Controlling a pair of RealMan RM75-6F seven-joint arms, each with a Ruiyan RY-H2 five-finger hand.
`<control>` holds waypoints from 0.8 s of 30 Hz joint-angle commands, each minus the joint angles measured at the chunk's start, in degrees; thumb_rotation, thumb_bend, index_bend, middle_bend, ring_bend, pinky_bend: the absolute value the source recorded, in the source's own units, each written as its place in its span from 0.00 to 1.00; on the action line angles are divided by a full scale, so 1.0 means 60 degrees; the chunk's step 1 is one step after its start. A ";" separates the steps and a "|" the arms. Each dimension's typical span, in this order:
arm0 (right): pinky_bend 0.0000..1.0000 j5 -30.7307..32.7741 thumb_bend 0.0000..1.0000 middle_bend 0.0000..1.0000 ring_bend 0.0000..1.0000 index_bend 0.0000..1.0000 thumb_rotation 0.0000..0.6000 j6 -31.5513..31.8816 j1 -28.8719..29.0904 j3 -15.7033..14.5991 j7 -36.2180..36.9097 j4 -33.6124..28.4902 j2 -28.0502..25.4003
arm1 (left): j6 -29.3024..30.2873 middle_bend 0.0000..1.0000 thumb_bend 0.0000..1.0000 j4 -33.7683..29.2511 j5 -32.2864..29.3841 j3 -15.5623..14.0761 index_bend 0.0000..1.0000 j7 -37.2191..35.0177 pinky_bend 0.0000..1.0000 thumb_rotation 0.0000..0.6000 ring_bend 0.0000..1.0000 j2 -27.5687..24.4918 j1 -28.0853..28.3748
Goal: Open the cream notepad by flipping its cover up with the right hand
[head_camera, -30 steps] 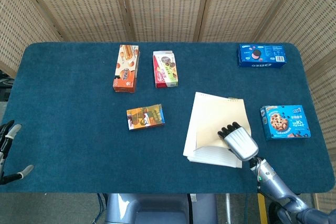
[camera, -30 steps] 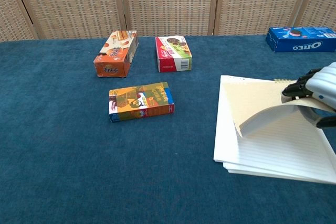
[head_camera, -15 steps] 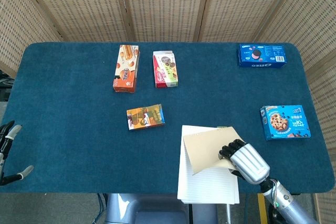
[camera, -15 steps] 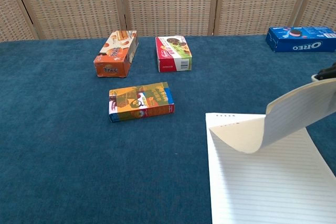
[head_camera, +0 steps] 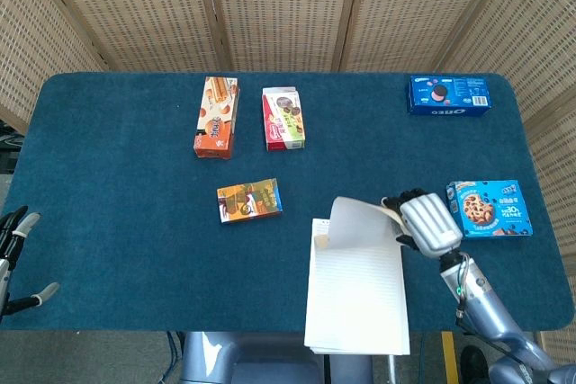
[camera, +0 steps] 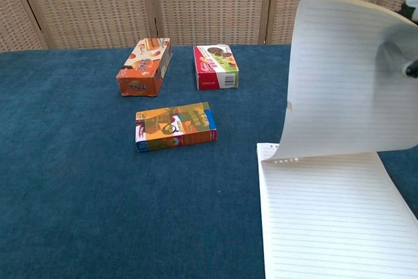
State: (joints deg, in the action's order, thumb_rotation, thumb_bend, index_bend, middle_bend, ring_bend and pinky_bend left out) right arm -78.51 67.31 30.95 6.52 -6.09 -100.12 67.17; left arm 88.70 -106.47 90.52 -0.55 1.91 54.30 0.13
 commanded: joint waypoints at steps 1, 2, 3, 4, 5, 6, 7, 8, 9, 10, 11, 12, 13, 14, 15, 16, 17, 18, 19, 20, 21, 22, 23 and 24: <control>0.43 0.3224 0.88 0.62 0.51 0.66 1.00 -0.1684 0.1403 0.1626 -0.1207 -0.0094 -0.0150 | -0.0212 0.00 0.01 -0.0063 -0.0267 0.0090 0.00 0.0030 0.00 1.00 0.00 -0.0018 0.0110; 0.43 0.3641 0.88 0.62 0.51 0.66 1.00 -0.1801 0.1586 0.1751 -0.1407 0.0083 -0.0065 | -0.0263 0.00 0.01 -0.0077 -0.0333 0.0112 0.00 0.0034 0.00 1.00 0.00 -0.0024 0.0135; 0.43 0.4129 0.88 0.62 0.51 0.66 1.00 -0.1969 0.1791 0.1867 -0.1598 0.0338 0.0043 | -0.0329 0.00 0.01 -0.0095 -0.0426 0.0142 0.00 0.0031 0.00 1.00 0.00 -0.0031 0.0169; 0.43 0.4418 0.88 0.62 0.51 0.66 1.00 -0.2091 0.1909 0.1921 -0.1691 0.0500 0.0105 | -0.0362 0.00 0.01 -0.0104 -0.0476 0.0161 0.00 0.0029 0.00 1.00 0.00 -0.0035 0.0188; 0.43 0.5006 0.88 0.62 0.51 0.66 1.00 -0.2356 0.2151 0.2010 -0.1872 0.0842 0.0233 | -0.0434 0.00 0.01 -0.0114 -0.0588 0.0206 0.00 0.0036 0.00 1.00 0.00 -0.0041 0.0231; 0.43 0.5576 0.88 0.62 0.51 0.66 1.00 -0.2612 0.2391 0.2073 -0.2050 0.1218 0.0371 | -0.0514 0.00 0.01 -0.0122 -0.0705 0.0248 0.00 0.0049 0.00 1.00 0.00 -0.0042 0.0275; 0.43 0.5841 0.87 0.61 0.50 0.66 1.00 -0.2724 0.2506 0.2098 -0.2134 0.1404 0.0442 | -0.0554 0.00 0.01 -0.0126 -0.0762 0.0267 0.00 0.0059 0.00 1.00 0.00 -0.0042 0.0297; 0.43 0.6321 0.86 0.60 0.49 0.66 1.00 -0.2909 0.2719 0.2136 -0.2288 0.1759 0.0586 | -0.0646 0.00 0.01 -0.0129 -0.0885 0.0306 0.00 0.0080 0.00 1.00 0.00 -0.0041 0.0344; 0.40 0.6723 0.80 0.57 0.46 0.65 1.00 -0.3042 0.2913 0.2162 -0.2431 0.2102 0.0738 | -0.0746 0.00 0.02 -0.0128 -0.1021 0.0346 0.00 0.0101 0.00 1.00 0.00 -0.0041 0.0393; 0.34 0.7037 0.63 0.47 0.36 0.58 1.00 -0.3119 0.3087 0.2178 -0.2559 0.2447 0.0905 | -0.0840 0.00 0.02 -0.0133 -0.1143 0.0377 0.00 0.0125 0.00 1.00 0.00 -0.0041 0.0437; 0.26 0.7263 0.47 0.36 0.27 0.47 1.00 -0.3160 0.3238 0.2181 -0.2671 0.2772 0.1073 | -0.0935 0.00 0.02 -0.0137 -0.1259 0.0404 0.00 0.0147 0.00 1.00 0.00 -0.0046 0.0480; 0.14 0.7486 0.23 0.19 0.13 0.28 1.00 -0.3225 0.3429 0.2149 -0.2823 0.3242 0.1316 | -0.1080 0.00 0.02 -0.0150 -0.1437 0.0443 0.00 0.0157 0.00 1.00 0.00 -0.0061 0.0542; 0.05 0.7651 0.05 0.05 0.03 0.10 1.00 -0.3360 0.3568 0.2107 -0.2901 0.3607 0.1510 | -0.1195 0.00 0.02 -0.0172 -0.1581 0.0477 0.00 0.0162 0.00 1.00 0.00 -0.0083 0.0595; 0.01 0.7771 0.00 0.01 0.00 0.03 1.00 -0.3516 0.3680 0.2082 -0.2921 0.3910 0.1666 | -0.1290 0.00 0.02 -0.0192 -0.1698 0.0503 0.00 0.0166 0.00 1.00 0.00 -0.0102 0.0638; 0.00 0.7832 0.00 0.00 0.00 0.00 1.00 -0.3533 0.3755 0.2105 -0.2880 0.4163 0.1825 | -0.1355 0.00 0.02 -0.0208 -0.1789 0.0530 0.00 0.0174 0.00 1.00 0.00 -0.0120 0.0674; 0.00 0.7790 0.00 0.00 0.00 0.00 1.00 -0.3458 0.3810 0.2156 -0.2785 0.4396 0.2012 | -0.1398 0.00 0.02 -0.0217 -0.1862 0.0553 0.00 0.0187 0.00 1.00 0.00 -0.0132 0.0700; 0.00 0.7524 0.00 0.00 0.00 0.00 1.00 -0.3246 0.3841 0.2245 -0.2555 0.4695 0.2280 | -0.1442 0.00 0.02 -0.0224 -0.1939 0.0575 0.00 0.0199 0.00 1.00 0.00 -0.0135 0.0728; 0.00 0.7253 0.00 0.00 0.00 0.00 1.00 -0.3006 0.3842 0.2288 -0.2372 0.4938 0.2508 | -0.1469 0.00 0.02 -0.0227 -0.1990 0.0587 0.00 0.0207 0.00 1.00 0.00 -0.0137 0.0744; 0.00 0.6981 0.00 0.00 0.00 0.00 1.00 -0.2797 0.3842 0.2294 -0.2222 0.5170 0.2720 | -0.1487 0.00 0.02 -0.0229 -0.2038 0.0598 0.00 0.0224 0.00 1.00 0.00 -0.0137 0.0755; 0.00 0.6750 0.00 0.00 0.00 0.00 1.00 -0.2615 0.3838 0.2269 -0.2135 0.5375 0.2899 | -0.1497 0.00 0.02 -0.0233 -0.2077 0.0607 0.00 0.0249 0.00 1.00 0.00 -0.0137 0.0765; 0.00 0.6546 0.00 0.00 0.00 0.00 1.00 -0.2445 0.3845 0.2179 -0.2203 0.5563 0.3037 | -0.1507 0.00 0.02 -0.0241 -0.2097 0.0611 0.00 0.0264 0.00 1.00 0.00 -0.0140 0.0775; 0.00 0.6366 0.00 0.00 0.00 0.00 1.00 -0.2291 0.3846 0.2099 -0.2287 0.5693 0.3133 | -0.1509 0.00 0.02 -0.0251 -0.2092 0.0608 0.00 0.0247 0.00 1.00 0.00 -0.0150 0.0777; 0.00 0.6192 0.00 0.00 0.00 0.00 1.00 -0.2129 0.3839 0.2036 -0.2361 0.5775 0.3201 | -0.1504 0.00 0.02 -0.0253 -0.2077 0.0602 0.00 0.0223 0.00 1.00 0.00 -0.0161 0.0776; 0.00 0.6012 0.00 0.00 0.00 0.00 1.00 -0.1931 0.3810 0.1982 -0.2422 0.5797 0.3242 | -0.1495 0.00 0.02 -0.0250 -0.2056 0.0595 0.00 0.0200 0.00 1.00 0.00 -0.0172 0.0772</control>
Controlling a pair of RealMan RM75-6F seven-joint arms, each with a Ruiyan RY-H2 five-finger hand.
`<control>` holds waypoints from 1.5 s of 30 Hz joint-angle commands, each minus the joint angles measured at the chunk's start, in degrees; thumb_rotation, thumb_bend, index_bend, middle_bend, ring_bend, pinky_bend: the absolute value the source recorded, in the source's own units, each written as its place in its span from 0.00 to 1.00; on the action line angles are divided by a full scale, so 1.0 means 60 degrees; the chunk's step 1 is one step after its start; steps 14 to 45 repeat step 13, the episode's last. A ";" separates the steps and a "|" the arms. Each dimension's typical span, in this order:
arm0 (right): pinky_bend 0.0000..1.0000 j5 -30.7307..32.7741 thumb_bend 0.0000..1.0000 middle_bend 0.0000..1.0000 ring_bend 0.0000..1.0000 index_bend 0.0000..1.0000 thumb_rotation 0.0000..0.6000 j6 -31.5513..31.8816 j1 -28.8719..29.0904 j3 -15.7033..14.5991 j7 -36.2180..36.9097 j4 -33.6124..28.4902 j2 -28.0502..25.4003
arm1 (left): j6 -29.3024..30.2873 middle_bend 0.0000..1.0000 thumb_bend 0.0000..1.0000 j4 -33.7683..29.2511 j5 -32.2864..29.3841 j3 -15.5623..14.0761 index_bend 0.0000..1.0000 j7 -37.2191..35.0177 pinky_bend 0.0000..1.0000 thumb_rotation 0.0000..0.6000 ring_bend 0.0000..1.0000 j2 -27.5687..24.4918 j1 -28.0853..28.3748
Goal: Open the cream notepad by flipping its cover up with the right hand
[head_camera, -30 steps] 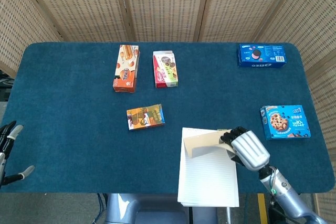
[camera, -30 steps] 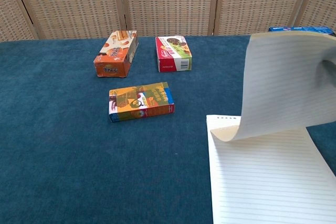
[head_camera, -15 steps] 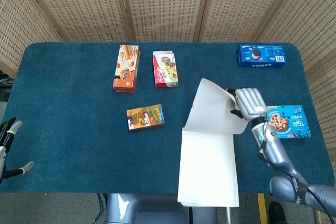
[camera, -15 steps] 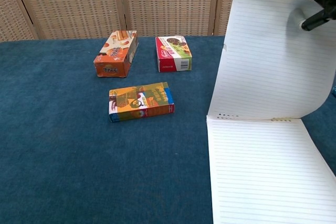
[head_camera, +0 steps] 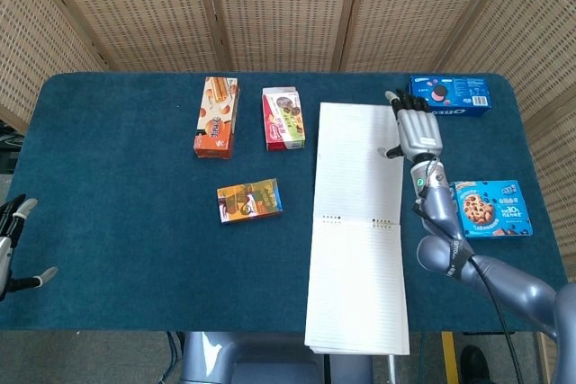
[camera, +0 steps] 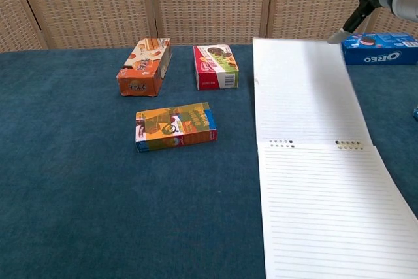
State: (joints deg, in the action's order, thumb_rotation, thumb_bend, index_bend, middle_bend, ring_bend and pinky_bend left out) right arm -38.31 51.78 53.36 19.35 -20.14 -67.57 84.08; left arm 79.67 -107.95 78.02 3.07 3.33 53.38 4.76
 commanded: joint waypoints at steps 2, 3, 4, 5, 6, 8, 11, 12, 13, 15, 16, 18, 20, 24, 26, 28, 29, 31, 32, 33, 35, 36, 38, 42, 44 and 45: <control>0.00 -0.0923 0.00 0.00 0.00 0.00 1.00 0.1052 -0.0073 -0.0153 -0.0062 0.0182 0.0405 | 0.0037 0.00 0.02 -0.0002 0.0112 -0.0038 0.00 -0.0124 0.00 1.00 0.00 -0.0053 -0.0017; 0.00 -0.1051 0.00 0.00 0.00 0.00 1.00 0.1211 -0.0171 -0.0144 0.0018 -0.0007 0.0332 | 0.0060 0.00 0.02 -0.0004 0.0173 -0.0055 0.00 -0.0194 0.00 1.00 0.00 -0.0079 -0.0031; 0.00 -0.1231 0.00 0.00 0.00 0.00 1.00 0.1390 -0.0295 -0.0156 0.0123 -0.0243 0.0217 | 0.0093 0.00 0.02 0.0001 0.0235 -0.0074 0.00 -0.0257 0.00 1.00 0.00 -0.0103 -0.0050; 0.00 -0.1449 0.00 0.00 0.00 0.00 1.00 0.1599 -0.0448 -0.0187 0.0239 -0.0521 0.0065 | 0.0136 0.00 0.02 0.0013 0.0295 -0.0088 0.00 -0.0321 0.00 1.00 0.00 -0.0122 -0.0071; 0.00 -0.1681 0.00 0.00 0.00 0.00 1.00 0.1859 -0.0622 -0.0228 0.0376 -0.0812 -0.0089 | 0.0181 0.00 0.02 0.0020 0.0340 -0.0093 0.00 -0.0370 0.00 1.00 0.00 -0.0135 -0.0090; 0.00 -0.2425 0.00 0.00 0.00 0.00 1.00 0.2609 -0.1212 -0.0490 0.0742 -0.1682 -0.0563 | 0.0321 0.00 0.02 0.0059 0.0493 -0.0115 0.00 -0.0485 0.00 1.00 0.00 -0.0148 -0.0146; 0.00 -0.3672 0.00 0.00 0.00 0.00 1.00 0.3759 -0.2152 -0.1121 0.1115 -0.2747 -0.1248 | 0.0487 0.00 0.02 0.0197 0.0742 -0.0140 0.00 -0.0646 0.00 1.00 0.00 -0.0113 -0.0188; 0.00 -0.4117 0.00 0.00 0.00 0.00 1.00 0.4124 -0.2444 -0.1346 0.1257 -0.2988 -0.1429 | 0.0542 0.00 0.01 0.0251 0.0791 -0.0140 0.00 -0.0709 0.00 1.00 0.00 -0.0098 -0.0205; 0.00 -0.4547 0.00 0.00 0.00 0.00 1.00 0.4478 -0.2751 -0.1592 0.1407 -0.3205 -0.1606 | 0.0598 0.00 0.01 0.0302 0.0827 -0.0139 0.00 -0.0763 0.00 1.00 0.00 -0.0083 -0.0225; 0.00 -0.4547 0.00 0.00 0.00 0.00 1.00 0.4478 -0.2751 -0.1592 0.1407 -0.3205 -0.1606 | 0.0598 0.00 0.01 0.0302 0.0827 -0.0139 0.00 -0.0763 0.00 1.00 0.00 -0.0083 -0.0225; 0.00 -0.4547 0.00 0.00 0.00 0.00 1.00 0.4478 -0.2751 -0.1592 0.1407 -0.3205 -0.1606 | 0.0598 0.00 0.01 0.0302 0.0827 -0.0139 0.00 -0.0763 0.00 1.00 0.00 -0.0083 -0.0225; 0.00 -0.4547 0.00 0.00 0.00 0.00 1.00 0.4478 -0.2751 -0.1592 0.1407 -0.3205 -0.1606 | 0.0598 0.00 0.01 0.0302 0.0827 -0.0139 0.00 -0.0763 0.00 1.00 0.00 -0.0083 -0.0225; 0.00 -0.4547 0.00 0.00 0.00 0.00 1.00 0.4478 -0.2751 -0.1592 0.1407 -0.3205 -0.1606 | 0.0598 0.00 0.01 0.0302 0.0827 -0.0139 0.00 -0.0763 0.00 1.00 0.00 -0.0083 -0.0225; 0.00 -0.4547 0.00 0.00 0.00 0.00 1.00 0.4478 -0.2751 -0.1592 0.1407 -0.3205 -0.1606 | 0.0598 0.00 0.01 0.0302 0.0827 -0.0139 0.00 -0.0763 0.00 1.00 0.00 -0.0083 -0.0225; 0.00 -0.4547 0.00 0.00 0.00 0.00 1.00 0.4478 -0.2751 -0.1592 0.1407 -0.3205 -0.1606 | 0.0598 0.00 0.01 0.0302 0.0827 -0.0139 0.00 -0.0763 0.00 1.00 0.00 -0.0083 -0.0225; 0.00 -0.4547 0.00 0.00 0.00 0.00 1.00 0.4478 -0.2751 -0.1592 0.1407 -0.3205 -0.1606 | 0.0598 0.00 0.01 0.0302 0.0827 -0.0139 0.00 -0.0763 0.00 1.00 0.00 -0.0083 -0.0225; 0.00 -0.4547 0.00 0.00 0.00 0.00 1.00 0.4478 -0.2751 -0.1592 0.1407 -0.3205 -0.1606 | 0.0598 0.00 0.01 0.0302 0.0827 -0.0139 0.00 -0.0763 0.00 1.00 0.00 -0.0083 -0.0225; 0.00 -0.4547 0.00 0.00 0.00 0.00 1.00 0.4478 -0.2751 -0.1592 0.1407 -0.3205 -0.1606 | 0.0598 0.00 0.01 0.0302 0.0827 -0.0139 0.00 -0.0763 0.00 1.00 0.00 -0.0083 -0.0225; 0.00 -0.4547 0.00 0.00 0.00 0.00 1.00 0.4478 -0.2751 -0.1592 0.1407 -0.3205 -0.1606 | 0.0598 0.00 0.01 0.0302 0.0827 -0.0139 0.00 -0.0763 0.00 1.00 0.00 -0.0083 -0.0225; 0.00 -0.4547 0.00 0.00 0.00 0.00 1.00 0.4478 -0.2751 -0.1592 0.1407 -0.3205 -0.1606 | 0.0598 0.00 0.01 0.0302 0.0827 -0.0139 0.00 -0.0763 0.00 1.00 0.00 -0.0083 -0.0225; 0.00 -0.4547 0.00 0.00 0.00 0.00 1.00 0.4478 -0.2751 -0.1592 0.1407 -0.3205 -0.1606 | 0.0598 0.00 0.01 0.0302 0.0827 -0.0139 0.00 -0.0763 0.00 1.00 0.00 -0.0083 -0.0225; 0.00 -0.4547 0.00 0.00 0.00 0.00 1.00 0.4478 -0.2751 -0.1592 0.1407 -0.3205 -0.1606 | 0.0598 0.00 0.01 0.0302 0.0827 -0.0139 0.00 -0.0763 0.00 1.00 0.00 -0.0083 -0.0225; 0.00 -0.4547 0.00 0.00 0.00 0.00 1.00 0.4478 -0.2751 -0.1592 0.1407 -0.3205 -0.1606 | 0.0598 0.00 0.01 0.0302 0.0827 -0.0139 0.00 -0.0763 0.00 1.00 0.00 -0.0083 -0.0225; 0.00 -0.4547 0.00 0.00 0.00 0.00 1.00 0.4478 -0.2751 -0.1592 0.1407 -0.3205 -0.1606 | 0.0598 0.00 0.01 0.0302 0.0827 -0.0139 0.00 -0.0763 0.00 1.00 0.00 -0.0083 -0.0225; 0.00 -0.4547 0.00 0.00 0.00 0.00 1.00 0.4478 -0.2751 -0.1592 0.1407 -0.3205 -0.1606 | 0.0598 0.00 0.01 0.0302 0.0827 -0.0139 0.00 -0.0763 0.00 1.00 0.00 -0.0083 -0.0225; 0.00 -0.4547 0.00 0.00 0.00 0.00 1.00 0.4478 -0.2751 -0.1592 0.1407 -0.3205 -0.1606 | 0.0598 0.00 0.01 0.0302 0.0827 -0.0139 0.00 -0.0763 0.00 1.00 0.00 -0.0083 -0.0225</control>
